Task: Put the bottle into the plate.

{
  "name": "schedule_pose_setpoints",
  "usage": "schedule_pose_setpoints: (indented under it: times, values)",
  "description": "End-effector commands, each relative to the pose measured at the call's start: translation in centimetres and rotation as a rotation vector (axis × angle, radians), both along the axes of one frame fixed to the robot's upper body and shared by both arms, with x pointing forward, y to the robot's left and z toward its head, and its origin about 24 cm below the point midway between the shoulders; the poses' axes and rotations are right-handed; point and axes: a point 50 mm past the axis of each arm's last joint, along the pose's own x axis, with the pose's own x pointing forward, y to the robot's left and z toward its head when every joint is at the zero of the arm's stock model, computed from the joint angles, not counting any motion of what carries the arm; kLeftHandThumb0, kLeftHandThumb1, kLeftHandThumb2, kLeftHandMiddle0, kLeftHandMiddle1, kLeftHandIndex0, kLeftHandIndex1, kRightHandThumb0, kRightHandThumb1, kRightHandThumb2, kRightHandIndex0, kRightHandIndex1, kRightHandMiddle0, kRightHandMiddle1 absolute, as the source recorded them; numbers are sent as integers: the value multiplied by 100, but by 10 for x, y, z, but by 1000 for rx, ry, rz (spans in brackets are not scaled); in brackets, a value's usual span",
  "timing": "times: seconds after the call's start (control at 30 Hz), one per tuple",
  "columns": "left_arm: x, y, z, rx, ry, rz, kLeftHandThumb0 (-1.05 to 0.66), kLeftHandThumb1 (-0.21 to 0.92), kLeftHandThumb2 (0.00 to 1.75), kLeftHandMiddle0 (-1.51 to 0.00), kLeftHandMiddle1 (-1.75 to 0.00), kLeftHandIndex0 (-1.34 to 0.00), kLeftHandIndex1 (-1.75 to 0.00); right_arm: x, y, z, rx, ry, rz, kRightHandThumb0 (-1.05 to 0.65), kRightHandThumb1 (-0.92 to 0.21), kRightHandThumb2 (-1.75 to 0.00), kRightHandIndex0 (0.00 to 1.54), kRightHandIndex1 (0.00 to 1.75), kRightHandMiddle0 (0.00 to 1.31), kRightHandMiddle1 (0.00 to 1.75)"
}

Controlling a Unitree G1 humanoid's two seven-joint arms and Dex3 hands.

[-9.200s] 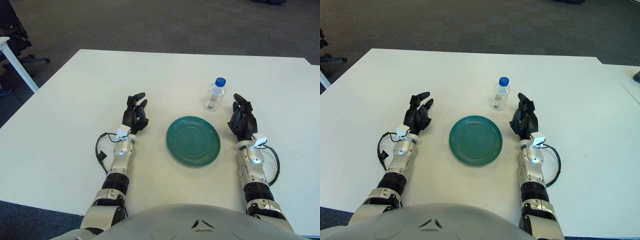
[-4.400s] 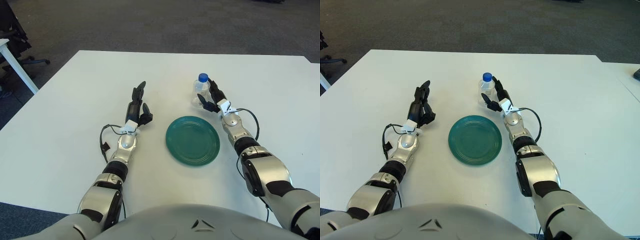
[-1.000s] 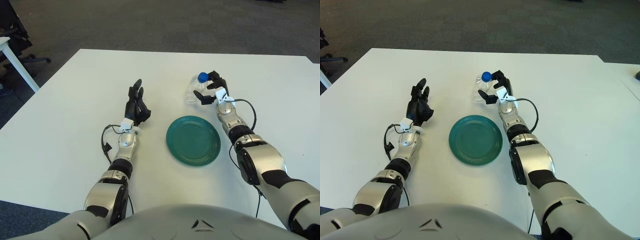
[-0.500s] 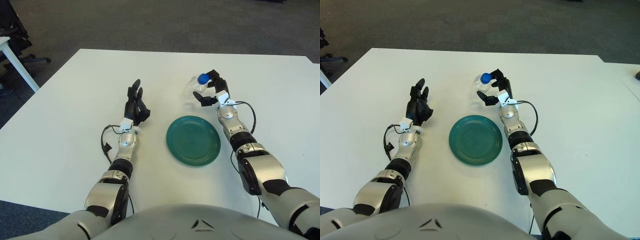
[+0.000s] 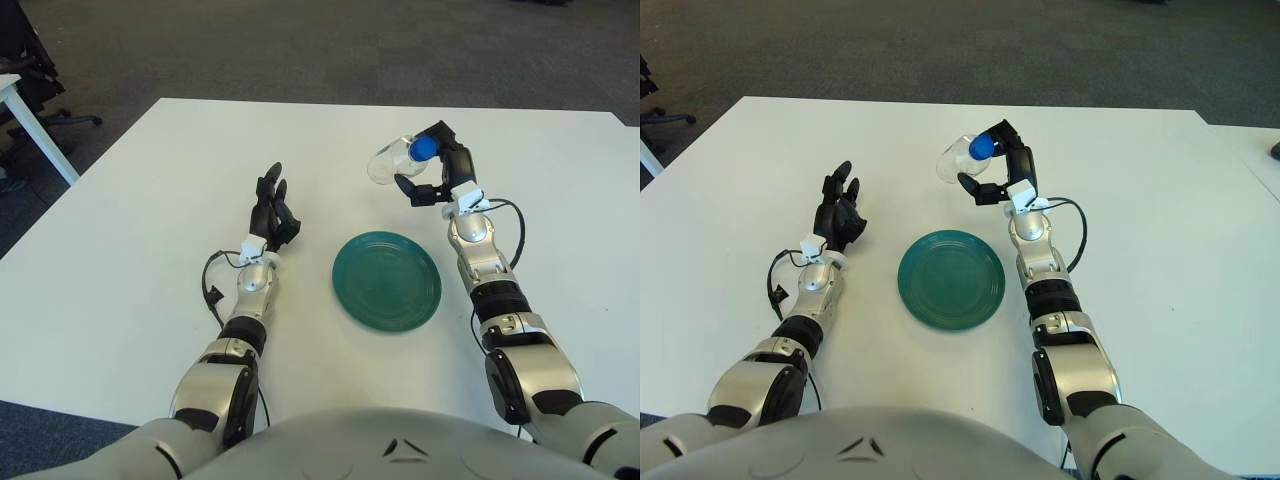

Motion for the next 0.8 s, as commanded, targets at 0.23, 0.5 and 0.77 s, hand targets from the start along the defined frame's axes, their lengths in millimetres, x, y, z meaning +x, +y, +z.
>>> schedule_pose_setpoints:
  times: [0.23,0.5,0.77]
  values:
    - [-56,-3,-67,-96,319,6,-104,92,104,-33,-2,0,-62,-20,-5,20,-28,-52,11,-4,-22,-138,127,175,107,175]
    - [-56,-2,-68,-82,328,-16,-105,92,105,-32,-1,0,-60,-25,-6,18,-84,-40,-12,-6,-21,-139,128,175,106,175]
    - [-55,-3,-67,-120,314,-11,-105,92,104,-31,-1,0,-58,-41,-10,10,-97,-6,12,-6,-22,-138,128,175,104,175]
